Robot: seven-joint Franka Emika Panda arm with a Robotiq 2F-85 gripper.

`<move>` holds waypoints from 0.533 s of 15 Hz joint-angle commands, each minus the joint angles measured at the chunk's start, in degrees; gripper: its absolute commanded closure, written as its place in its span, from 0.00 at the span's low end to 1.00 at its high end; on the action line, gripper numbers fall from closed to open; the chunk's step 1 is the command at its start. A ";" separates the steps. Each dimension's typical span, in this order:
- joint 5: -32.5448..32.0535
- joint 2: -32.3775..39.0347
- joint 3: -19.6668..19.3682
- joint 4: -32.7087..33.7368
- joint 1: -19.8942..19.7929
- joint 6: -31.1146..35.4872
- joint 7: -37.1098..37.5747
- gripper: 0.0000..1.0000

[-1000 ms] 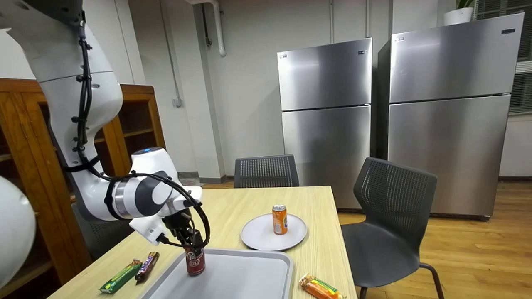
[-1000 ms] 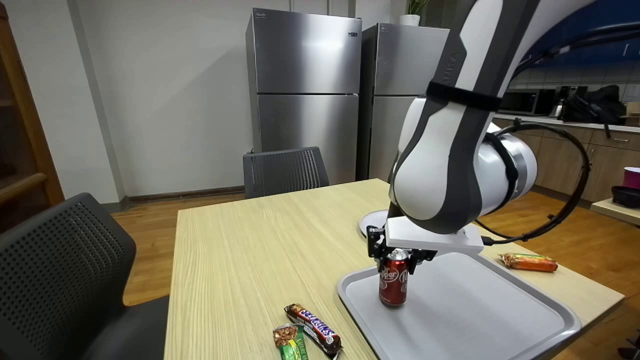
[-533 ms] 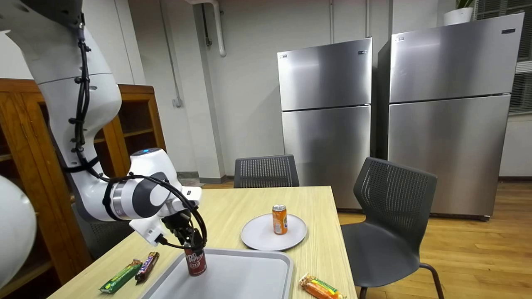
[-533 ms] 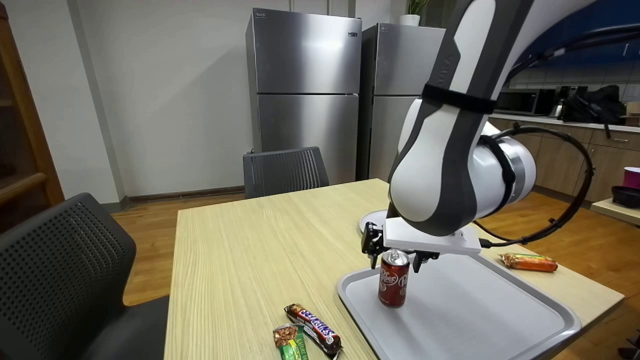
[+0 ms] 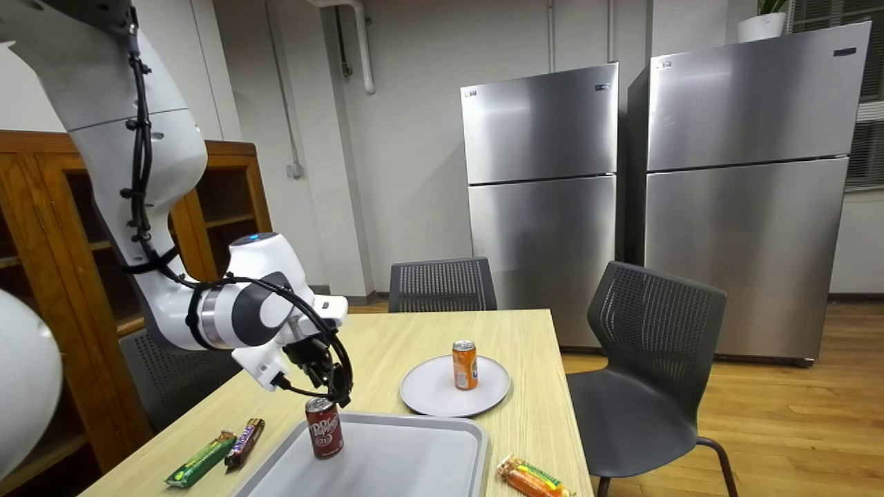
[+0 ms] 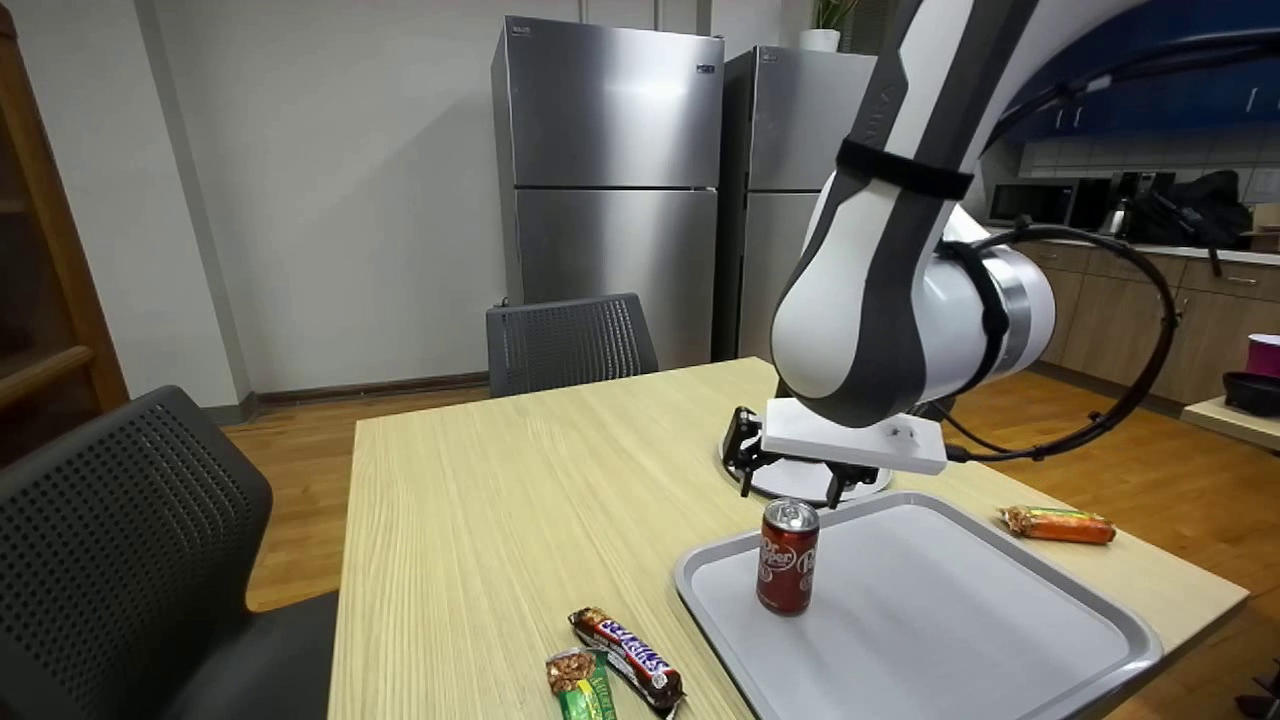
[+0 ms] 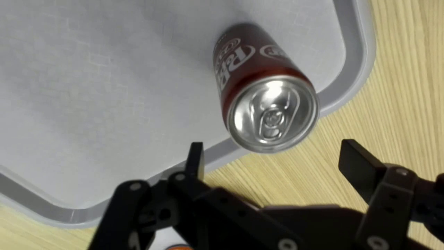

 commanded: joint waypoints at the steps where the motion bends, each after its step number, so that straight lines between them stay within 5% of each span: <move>1: 0.20 -1.47 -5.64 1.74 3.96 -4.89 1.97 0.00; 5: 0.38 -0.59 -8.72 4.18 4.73 -6.91 3.00 0.00; 8: 0.29 0.26 -7.23 6.37 1.72 -7.88 3.84 0.00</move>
